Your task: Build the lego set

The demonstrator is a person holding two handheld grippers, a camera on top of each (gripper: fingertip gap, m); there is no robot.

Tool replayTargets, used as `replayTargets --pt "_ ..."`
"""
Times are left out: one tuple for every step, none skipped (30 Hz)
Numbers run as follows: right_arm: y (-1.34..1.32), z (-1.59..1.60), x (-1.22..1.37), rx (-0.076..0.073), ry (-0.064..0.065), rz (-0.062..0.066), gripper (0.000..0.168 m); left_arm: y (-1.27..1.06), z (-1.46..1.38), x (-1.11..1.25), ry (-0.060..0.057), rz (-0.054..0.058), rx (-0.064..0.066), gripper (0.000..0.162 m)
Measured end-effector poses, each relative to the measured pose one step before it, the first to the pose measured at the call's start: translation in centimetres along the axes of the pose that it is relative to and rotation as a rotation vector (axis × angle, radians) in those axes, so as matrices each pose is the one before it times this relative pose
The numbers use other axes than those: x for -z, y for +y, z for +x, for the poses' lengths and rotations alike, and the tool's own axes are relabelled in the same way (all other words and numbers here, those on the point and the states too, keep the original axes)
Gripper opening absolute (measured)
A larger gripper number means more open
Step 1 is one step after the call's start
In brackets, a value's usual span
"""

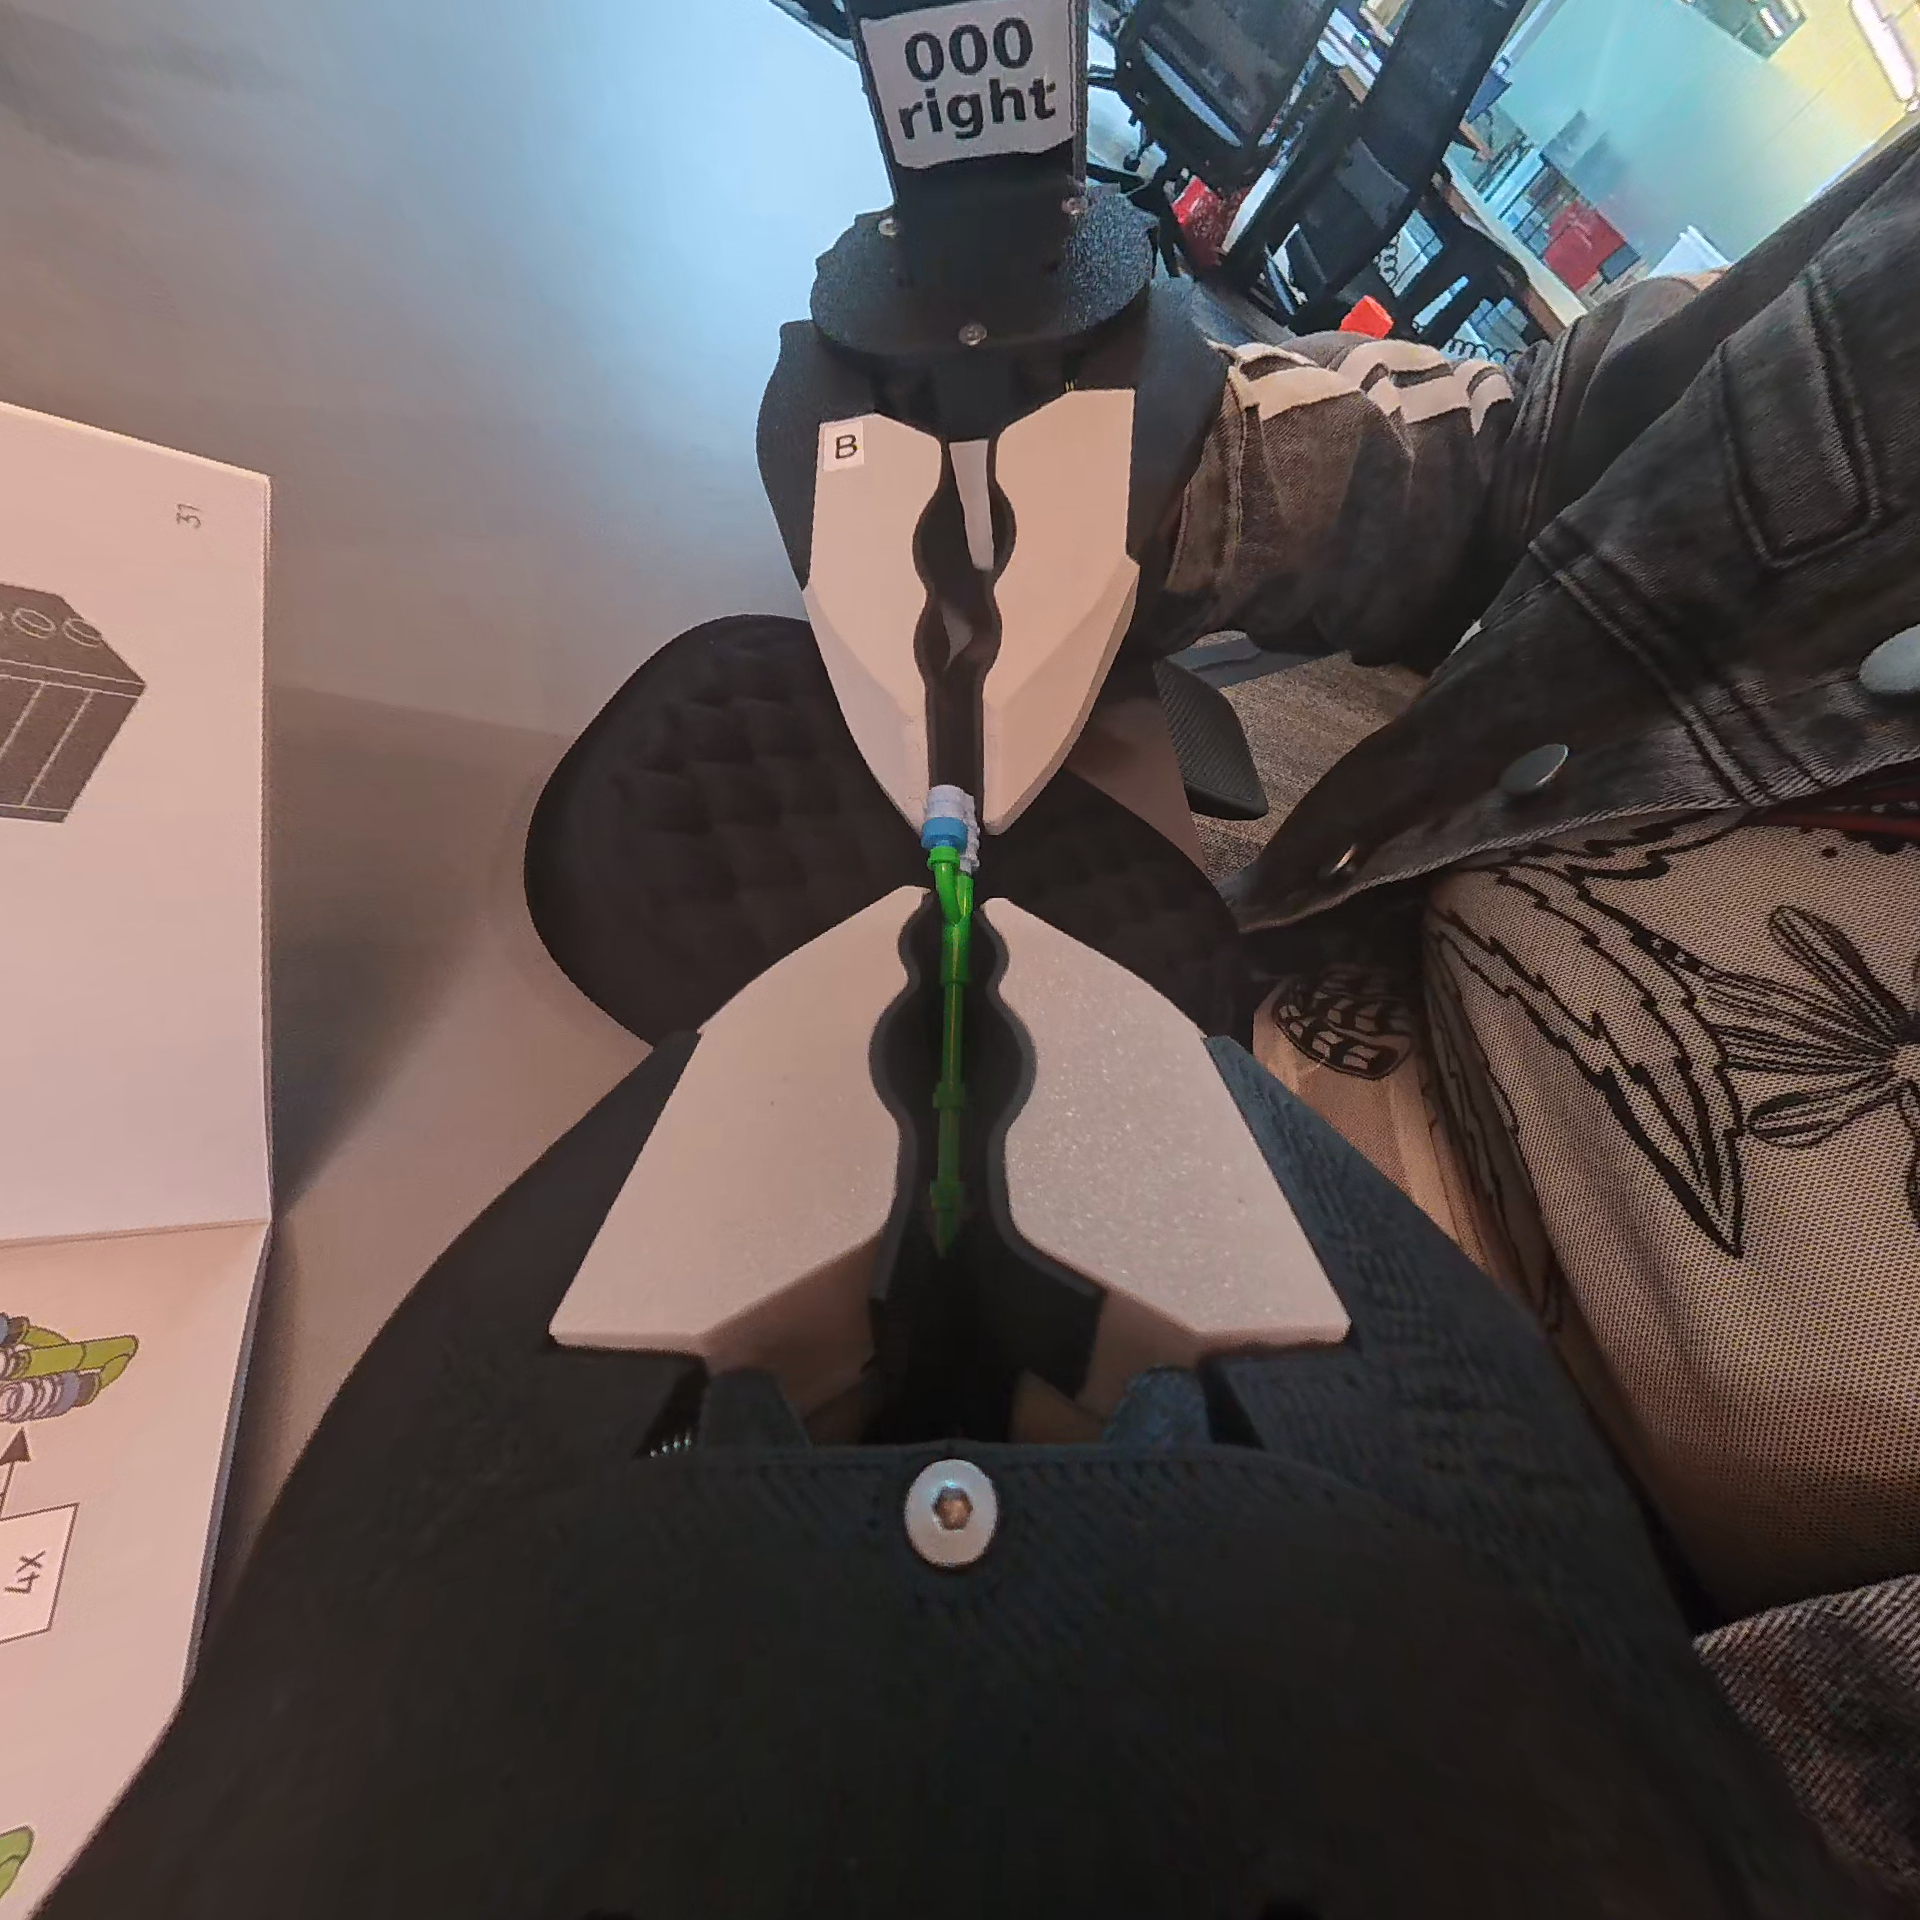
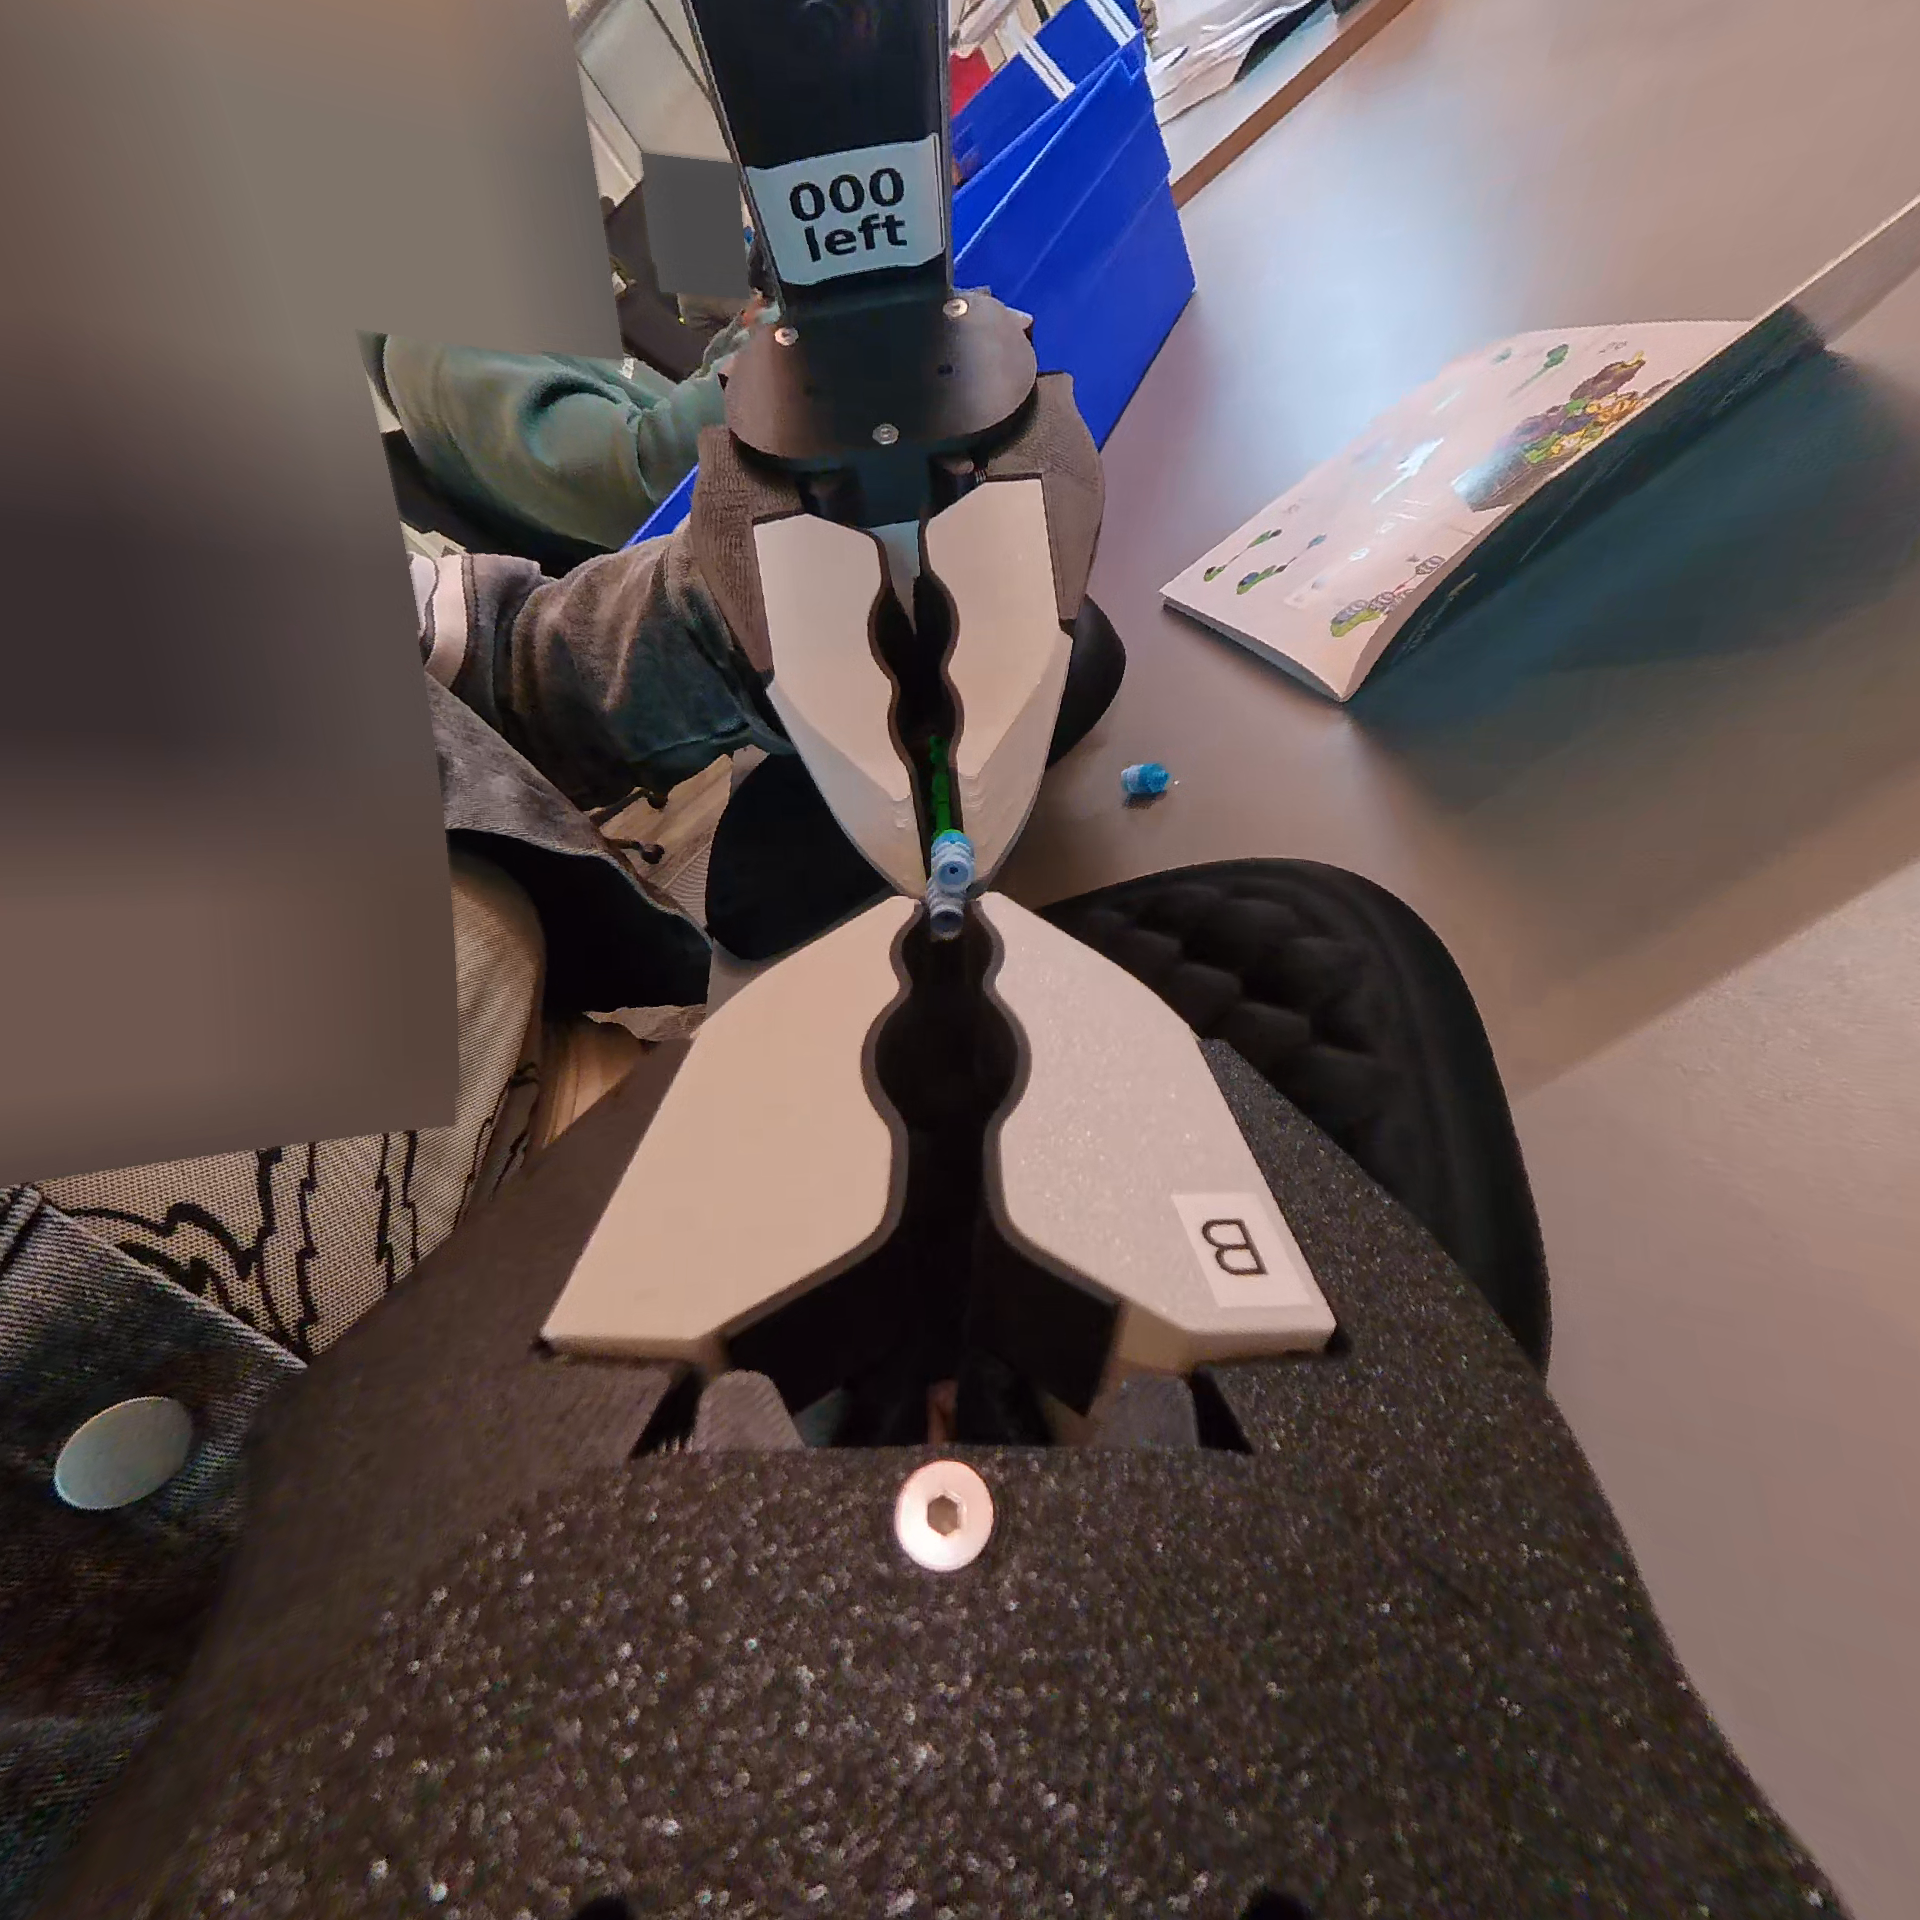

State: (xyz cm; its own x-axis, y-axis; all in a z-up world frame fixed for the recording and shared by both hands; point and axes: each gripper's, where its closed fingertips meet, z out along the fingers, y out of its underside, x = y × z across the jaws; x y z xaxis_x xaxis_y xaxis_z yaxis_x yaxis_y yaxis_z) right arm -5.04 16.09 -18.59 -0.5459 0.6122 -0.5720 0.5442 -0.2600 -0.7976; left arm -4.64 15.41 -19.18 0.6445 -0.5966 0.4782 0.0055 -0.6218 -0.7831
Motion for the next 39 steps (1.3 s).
replayTargets --pt "0.021 -0.015 -0.017 0.0025 0.0011 -0.0014 0.007 0.007 0.01 -0.002 0.0006 -0.0001 -0.0014 0.005" --pt "0.013 -0.005 -0.018 0.0023 0.002 -0.0019 0.007 0.032 -0.008 -0.006 -0.0012 -0.0024 -0.0017 0.005" --pt "0.004 0.019 -0.003 0.0022 0.0021 -0.0012 0.007 0.004 -0.022 -0.004 -0.0022 0.0002 -0.0008 0.005" --pt "-0.038 -0.024 0.015 0.0037 0.0 0.0003 0.007 -0.018 0.015 0.004 -0.0005 0.0016 -0.0017 0.005" --pt "-0.082 -0.068 0.046 0.0045 -0.0034 -0.0005 0.007 -0.062 0.04 0.016 -0.0004 0.0019 -0.0049 0.005" --pt "-0.112 -0.139 0.076 0.0046 -0.0078 -0.005 0.007 -0.1 0.124 0.026 0.0021 0.0003 -0.0083 0.005" --pt "-0.165 -0.147 0.101 0.0072 -0.0082 -0.0083 0.007 -0.164 0.148 0.048 0.0018 0.0004 -0.0081 0.006" --pt "-0.275 -0.144 0.109 0.0124 -0.0067 -0.0072 0.007 -0.254 0.119 0.098 -0.0023 0.0064 -0.0092 0.006" --pt "-0.278 -0.147 0.118 0.018 -0.0065 -0.0127 0.007 -0.065 0.265 0.079 0.0054 -0.0049 -0.0099 0.013" --pt "-0.198 -0.1 0.146 0.0226 -0.0023 -0.0224 0.007 0.281 0.481 0.05 0.0212 -0.029 0.0003 0.02" --pt "-0.168 -0.06 0.149 0.0254 -0.0013 -0.0267 0.006 0.349 0.312 0.063 0.0095 -0.0311 0.0088 0.023" --pt "-0.207 -0.101 0.129 0.0239 -0.0051 -0.0248 0.006 0.223 0.308 0.08 0.0057 -0.0177 0.0007 0.024" --pt "-0.233 -0.1 0.078 0.0203 -0.0065 -0.0232 0.006 0.041 0.16 0.106 -0.0042 -0.0024 0.0003 0.025" --pt "-0.168 -0.114 0.013 0.0211 -0.0088 -0.0276 0.006 -0.197 0.096 0.158 -0.0049 0.0171 0.0021 0.024" --pt "-0.091 -0.12 -0.054 0.0219 -0.009 -0.033 0.006 -0.328 0.198 0.182 0.0069 0.0268 0.0065 0.024" --pt "-0.068 -0.079 -0.085 0.0191 -0.0067 -0.0335 0.006 -0.12 0.048 0.177 0.0001 0.0119 0.0119 0.024" --pt "-0.07 -0.134 -0.111 0.0172 -0.0097 -0.0331 0.006 0.004 -0.063 0.148 -0.0067 0.0035 0.0062 0.024" --pt "-0.069 -0.22 -0.147 0.0178 -0.0145 -0.0325 0.006 0.039 0.016 0.099 -0.0018 0.0012 -0.0001 0.022" --pt "-0.085 -0.214 -0.196 0.0171 -0.0128 -0.0306 0.006 -0.013 0.174 0.033 0.0061 0.0039 0.0002 0.019" --pt "-0.147 -0.159 -0.205 0.0152 -0.0096 -0.0272 0.006 -0.023 0.27 -0.03 0.0111 0.0031 0.0011 0.015" --pt "-0.203 -0.172 -0.188 0.0128 -0.0105 -0.0224 0.006 0.036 0.165 -0.083 0.002 -0.0017 0.0001 0.014" --pt "-0.221 -0.159 -0.171 0.0115 -0.0111 -0.0206 0.006 0.132 0.064 -0.074 -0.0055 -0.0065 -0.0049 0.012" --pt "-0.211 -0.121 -0.133 0.0112 -0.0075 -0.0185 0.006 0.053 -0.003 -0.013 -0.0127 0.0001 -0.0116 0.007" --pt "-0.201 -0.043 -0.084 0.0098 -0.0015 -0.0163 0.006 0.004 -0.07 0.12 -0.0184 0.0086 -0.0127 0.007" --pt "-0.199 -0.028 -0.059 0.0094 0.0002 -0.0125 0.006 -0.068 0.019 0.211 -0.0091 0.015 0.0022 0.007" --pt "-0.256 -0.098 -0.087 0.0071 -0.004 -0.0038 0.006 -0.084 0.175 0.241 0.0061 0.015 0.0122 0.006" --pt "-0.32 -0.131 -0.117 0.0059 -0.0053 0.0033 0.006 -0.034 0.132 0.259 0.0037 0.0135 0.0114 0.006" --pt "-0.351 -0.1 -0.119 0.0073 -0.0027 0.0061 0.007 -0.039 0.12 0.299 -0.0031 0.015 0.0052 0.006" --pt "-0.363 0.019 -0.043 0.0071 0.0054 0.0064 0.008 -0.131 0.103 0.433 -0.0094 0.0254 0.0096 0.006" --pt "-0.333 0.222 0.07 0.0071 0.0175 0.0071 0.02 -0.303 0.123 0.663 -0.0115 0.0401 0.0149 0.006" --pt "-0.259 0.465 0.169 0.0093 0.0296 0.0088 0.029 -0.513 -0.08 0.932 -0.0284 0.0611 0.0197 0.005" --pt "-0.058 0.699 0.124 0.0113 0.0421 0.0052 0.031 -0.816 -0.255 1.216 -0.0427 0.0877 0.0128 0.005" --pt "0.259 0.777 -0.146 0.0132 0.0437 -0.008 0.029 -0.996 -0.258 1.335 -0.0403 0.099 0.006 0.005" --pt "0.507 0.585 -0.545 0.0118 0.029 -0.0203 0.028 -1.079 -0.46 1.329 -0.0502 0.0987 0.0116 0.005" --pt "0.599 0.405 -0.908 0.0075 0.0163 -0.0277 0.028 -1.074 -0.449 1.191 -0.0478 0.0914 0.0064 0.005" --pt "0.625 0.287 -1.117 0.0067 0.0081 -0.0323 0.028 -0.989 -0.271 0.944 -0.0359 0.0793 -0.005 0.005" --pt "0.604 0.277 -1.175 0.0102 0.0041 -0.0363 0.027 -0.851 -0.16 0.691 -0.0286 0.0663 -0.0034 0.005" --pt "0.625 0.42 -1.104 0.0191 0.0099 -0.0427 0.025 -0.633 0.026 0.449 -0.0147 0.0497 -0.0056 0.006" --pt "0.59 0.494 -0.945 0.0319 0.0151 -0.044 0.023 -0.358 0.22 0.224 0.0002 0.031 -0.0098 0.006"
